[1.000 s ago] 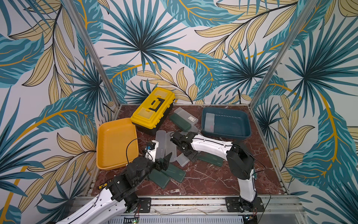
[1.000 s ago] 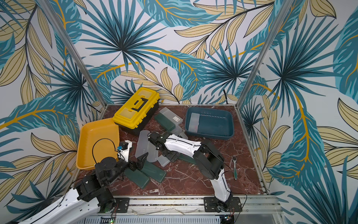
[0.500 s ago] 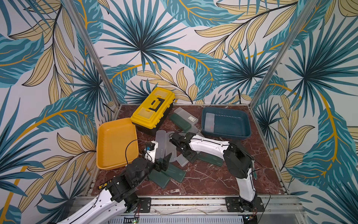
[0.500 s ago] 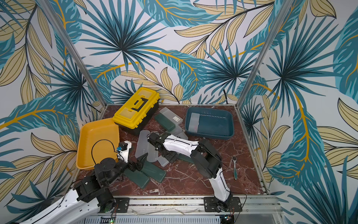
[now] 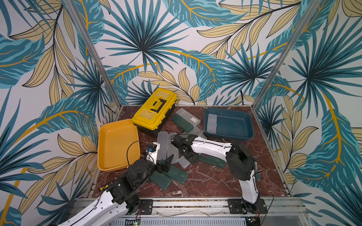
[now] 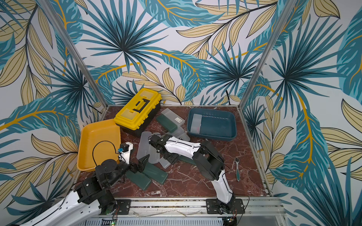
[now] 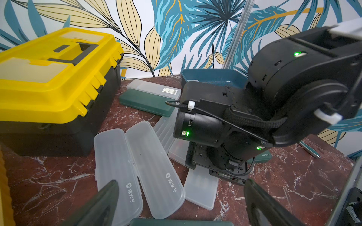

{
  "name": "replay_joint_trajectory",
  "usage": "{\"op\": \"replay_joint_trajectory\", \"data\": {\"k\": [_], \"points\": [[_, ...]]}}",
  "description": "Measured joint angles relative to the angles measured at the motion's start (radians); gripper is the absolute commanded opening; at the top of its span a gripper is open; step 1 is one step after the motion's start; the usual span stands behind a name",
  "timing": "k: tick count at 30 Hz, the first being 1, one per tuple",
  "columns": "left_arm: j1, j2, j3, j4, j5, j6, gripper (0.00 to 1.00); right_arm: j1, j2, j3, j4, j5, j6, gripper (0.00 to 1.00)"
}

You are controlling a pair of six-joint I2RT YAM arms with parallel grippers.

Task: Place the pencil cases by color into the storage box
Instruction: Pick up the pencil case from the center of the board.

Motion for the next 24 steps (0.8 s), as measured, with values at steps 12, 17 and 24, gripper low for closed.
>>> {"op": "replay_joint_trajectory", "data": {"k": [12, 17, 24], "points": [[0.000, 0.014, 0.000, 0.001, 0.000, 0.000, 0.99, 0.000, -0.126, -0.076, -0.044, 0.123, -0.179, 0.70], [0.000, 0.049, 0.000, 0.001, 0.000, 0.000, 0.99, -0.001, -0.235, -0.150, -0.006, 0.147, -0.323, 0.71], [0.000, 0.079, 0.000, 0.002, 0.001, -0.001, 0.99, -0.024, -0.313, -0.295, 0.059, 0.148, -0.525, 0.72]]}}
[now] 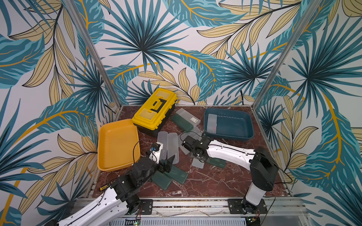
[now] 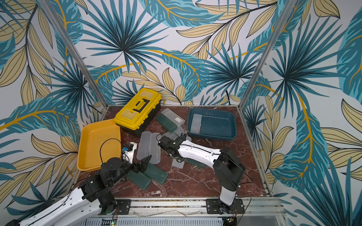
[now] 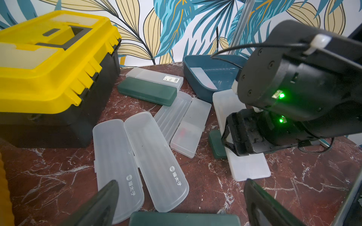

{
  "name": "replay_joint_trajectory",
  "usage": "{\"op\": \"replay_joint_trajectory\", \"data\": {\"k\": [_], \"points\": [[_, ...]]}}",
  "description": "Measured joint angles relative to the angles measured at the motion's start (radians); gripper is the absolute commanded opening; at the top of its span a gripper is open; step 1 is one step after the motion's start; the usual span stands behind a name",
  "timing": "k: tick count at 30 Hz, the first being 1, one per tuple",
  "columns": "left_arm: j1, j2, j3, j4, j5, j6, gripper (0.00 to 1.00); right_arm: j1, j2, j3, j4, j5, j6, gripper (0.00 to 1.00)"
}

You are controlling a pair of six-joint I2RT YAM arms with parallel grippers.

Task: Place the pencil cases by color into the storage box
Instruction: Pick up the pencil case from the center of the board.

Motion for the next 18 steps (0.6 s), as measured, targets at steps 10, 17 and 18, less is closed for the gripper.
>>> {"op": "replay_joint_trajectory", "data": {"k": [10, 17, 18], "points": [[0.000, 0.045, 0.000, 0.017, 0.007, -0.002, 0.99, -0.064, -0.043, -0.128, 0.105, -0.080, -0.176, 0.78], [0.000, 0.065, 0.000, 0.026, 0.009, -0.003, 0.99, -0.070, -0.043, -0.150, 0.121, -0.092, -0.225, 0.88], [0.000, 0.070, 0.000, 0.026, 0.011, -0.003, 0.99, -0.071, -0.043, -0.150, 0.120, -0.092, -0.228, 0.88]]}}
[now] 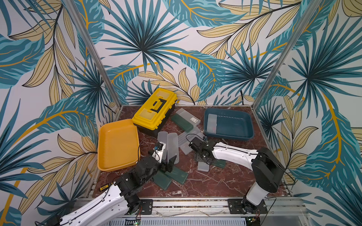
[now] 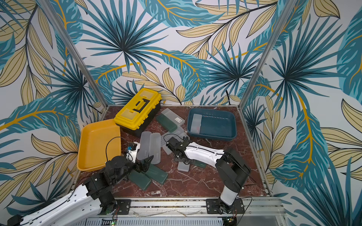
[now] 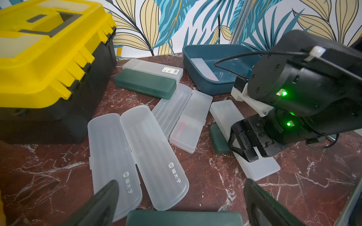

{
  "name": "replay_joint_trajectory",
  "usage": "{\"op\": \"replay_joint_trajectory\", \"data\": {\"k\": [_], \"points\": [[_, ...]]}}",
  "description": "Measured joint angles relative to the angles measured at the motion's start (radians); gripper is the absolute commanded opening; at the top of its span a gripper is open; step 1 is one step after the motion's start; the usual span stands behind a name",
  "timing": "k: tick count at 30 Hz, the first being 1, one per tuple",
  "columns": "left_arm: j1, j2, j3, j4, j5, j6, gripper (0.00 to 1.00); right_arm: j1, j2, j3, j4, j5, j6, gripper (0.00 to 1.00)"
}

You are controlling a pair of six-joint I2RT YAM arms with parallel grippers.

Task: Place the pencil cases by color into the storage box
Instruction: Pick up the pencil case from the center of the board.

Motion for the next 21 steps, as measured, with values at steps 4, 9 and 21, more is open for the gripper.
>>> {"op": "replay_joint_trajectory", "data": {"k": [4, 9, 21], "points": [[0.000, 0.010, 0.000, 0.000, 0.001, -0.001, 0.99, 0.000, 0.000, 0.000, -0.016, 0.001, 0.000, 0.87], [0.000, 0.011, 0.000, 0.001, 0.001, -0.004, 0.99, 0.000, 0.000, 0.000, -0.026, -0.001, 0.003, 0.84], [0.000, 0.034, 0.000, 0.007, 0.019, -0.005, 0.99, -0.005, 0.000, -0.025, 0.013, -0.032, 0.006, 0.78]]}}
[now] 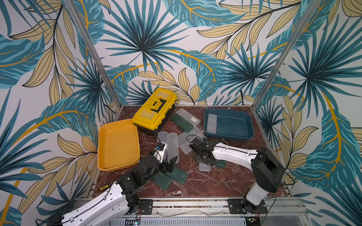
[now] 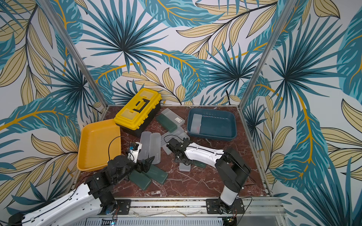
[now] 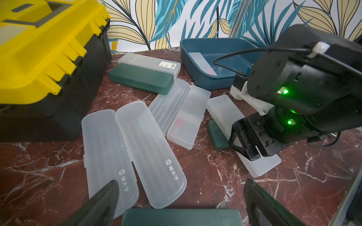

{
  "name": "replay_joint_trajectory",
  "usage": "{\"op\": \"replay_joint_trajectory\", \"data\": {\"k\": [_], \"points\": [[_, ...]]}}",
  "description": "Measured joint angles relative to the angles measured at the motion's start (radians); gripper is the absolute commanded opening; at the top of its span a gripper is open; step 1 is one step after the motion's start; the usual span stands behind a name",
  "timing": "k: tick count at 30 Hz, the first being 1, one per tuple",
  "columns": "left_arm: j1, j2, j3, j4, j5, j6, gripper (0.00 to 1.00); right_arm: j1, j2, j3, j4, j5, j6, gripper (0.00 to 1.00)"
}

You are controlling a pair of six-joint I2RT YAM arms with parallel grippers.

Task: Place the pencil cases by color into the storage box
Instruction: Pick up the pencil case from the center of the board.

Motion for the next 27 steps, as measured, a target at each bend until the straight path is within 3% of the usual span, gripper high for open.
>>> {"op": "replay_joint_trajectory", "data": {"k": [5, 16, 23, 27], "points": [[0.000, 0.027, 0.001, 0.000, 0.002, 0.000, 0.99, -0.028, 0.000, -0.007, 0.026, -0.013, -0.017, 0.69], [-0.003, 0.113, 0.055, 0.002, 0.015, 0.002, 0.99, -0.039, -0.061, -0.055, 0.072, -0.024, -0.063, 0.63], [-0.010, 0.222, 0.161, 0.008, 0.042, 0.015, 0.99, -0.049, -0.199, 0.008, -0.005, -0.013, -0.116, 0.63], [-0.012, 0.294, 0.242, 0.011, 0.058, 0.045, 0.99, -0.106, -0.295, 0.079, -0.034, -0.011, -0.168, 0.63]]}}
